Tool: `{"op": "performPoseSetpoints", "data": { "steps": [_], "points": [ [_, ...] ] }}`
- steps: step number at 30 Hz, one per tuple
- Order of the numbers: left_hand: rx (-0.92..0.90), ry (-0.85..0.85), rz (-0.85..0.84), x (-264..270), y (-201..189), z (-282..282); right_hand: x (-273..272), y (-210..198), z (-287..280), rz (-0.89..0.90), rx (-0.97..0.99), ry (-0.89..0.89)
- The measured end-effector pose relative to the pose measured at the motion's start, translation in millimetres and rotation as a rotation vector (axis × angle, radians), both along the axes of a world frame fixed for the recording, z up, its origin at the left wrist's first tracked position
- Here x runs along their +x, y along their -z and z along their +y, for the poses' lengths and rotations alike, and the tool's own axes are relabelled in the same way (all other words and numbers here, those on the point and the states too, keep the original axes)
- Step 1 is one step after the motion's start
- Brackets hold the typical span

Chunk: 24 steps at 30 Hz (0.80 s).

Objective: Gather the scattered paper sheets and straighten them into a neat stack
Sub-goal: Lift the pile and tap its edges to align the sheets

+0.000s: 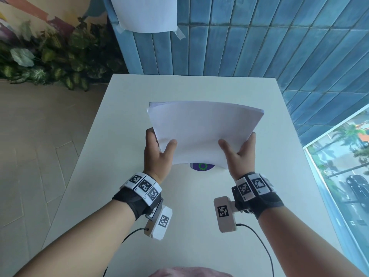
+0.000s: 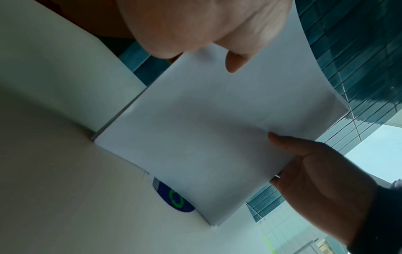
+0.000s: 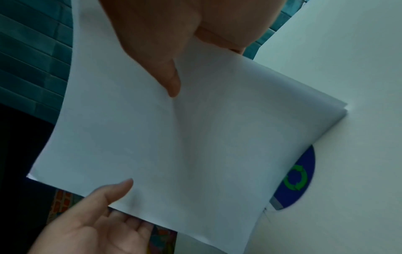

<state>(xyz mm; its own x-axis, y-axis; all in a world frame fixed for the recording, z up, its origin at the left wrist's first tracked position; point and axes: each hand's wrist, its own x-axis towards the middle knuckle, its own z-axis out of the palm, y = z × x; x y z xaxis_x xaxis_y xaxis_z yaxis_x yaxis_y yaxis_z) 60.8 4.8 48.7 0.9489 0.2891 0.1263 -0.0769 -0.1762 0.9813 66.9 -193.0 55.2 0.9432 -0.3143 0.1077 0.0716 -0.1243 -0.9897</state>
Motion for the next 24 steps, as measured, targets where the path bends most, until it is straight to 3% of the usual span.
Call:
{"op": "performPoseSetpoints", "data": {
  "steps": [7,17,24],
  "points": [
    [0.045,-0.029,-0.004,5,6,-6,7,8,-1,0.008,-0.087,0.003],
    [-0.031,-0.008,0.004,7,3,-3,8,11,-5,0.011,-0.116,-0.019],
    [0.041,0.008,0.062,14,-1,4,10,7,-9,0.049,-0.142,-0.07]
  ]
}}
